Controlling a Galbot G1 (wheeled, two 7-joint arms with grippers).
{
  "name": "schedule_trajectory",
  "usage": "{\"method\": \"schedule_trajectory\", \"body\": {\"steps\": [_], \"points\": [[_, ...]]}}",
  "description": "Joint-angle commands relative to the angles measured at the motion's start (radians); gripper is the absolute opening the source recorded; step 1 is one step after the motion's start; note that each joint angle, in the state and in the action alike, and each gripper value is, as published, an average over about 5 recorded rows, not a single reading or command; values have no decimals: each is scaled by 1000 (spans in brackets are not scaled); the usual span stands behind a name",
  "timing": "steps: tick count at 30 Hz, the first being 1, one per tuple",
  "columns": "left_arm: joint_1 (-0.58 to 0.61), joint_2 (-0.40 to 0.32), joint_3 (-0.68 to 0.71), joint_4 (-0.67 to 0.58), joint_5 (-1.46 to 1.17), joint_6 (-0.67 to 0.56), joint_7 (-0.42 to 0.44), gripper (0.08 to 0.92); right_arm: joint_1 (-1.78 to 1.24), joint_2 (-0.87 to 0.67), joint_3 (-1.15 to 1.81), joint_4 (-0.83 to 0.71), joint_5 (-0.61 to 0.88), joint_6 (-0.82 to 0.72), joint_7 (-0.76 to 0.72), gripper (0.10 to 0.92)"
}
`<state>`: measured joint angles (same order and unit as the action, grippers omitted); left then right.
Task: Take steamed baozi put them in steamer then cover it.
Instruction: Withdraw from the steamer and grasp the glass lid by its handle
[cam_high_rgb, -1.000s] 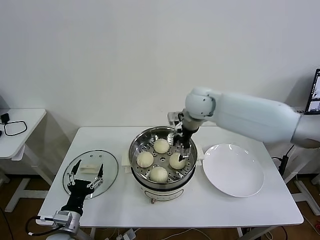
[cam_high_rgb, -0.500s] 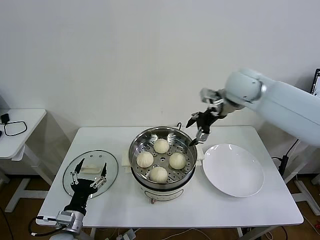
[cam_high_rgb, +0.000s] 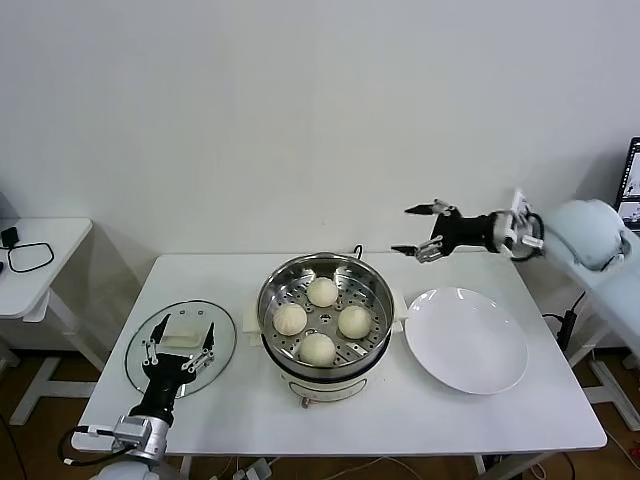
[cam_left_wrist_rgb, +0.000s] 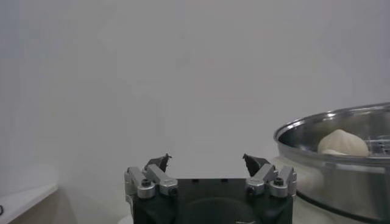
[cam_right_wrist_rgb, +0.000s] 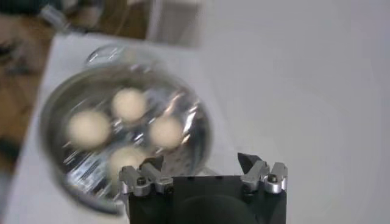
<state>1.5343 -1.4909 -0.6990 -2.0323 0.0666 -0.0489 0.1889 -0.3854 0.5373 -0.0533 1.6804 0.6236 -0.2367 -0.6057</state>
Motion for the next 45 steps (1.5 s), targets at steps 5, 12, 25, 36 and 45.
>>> {"method": "schedule_trajectory", "body": {"steps": [5,12,25,36,45], "points": [[-7,11,60,31,37,-86,7,823,-912,299,765,236,11,286,582,823],[-16,14,55,48,26,-97,-7,823,-1050,496,780,279,-108,424,633,823],[-22,35,44,103,117,-161,-22,823,-1184,687,740,238,-215,577,613,823],[-75,105,-70,387,752,-455,-232,823,-1151,717,711,186,-236,583,610,823],[-136,165,-139,564,1207,-536,-466,823,-1132,719,698,156,-238,582,606,823]]}}
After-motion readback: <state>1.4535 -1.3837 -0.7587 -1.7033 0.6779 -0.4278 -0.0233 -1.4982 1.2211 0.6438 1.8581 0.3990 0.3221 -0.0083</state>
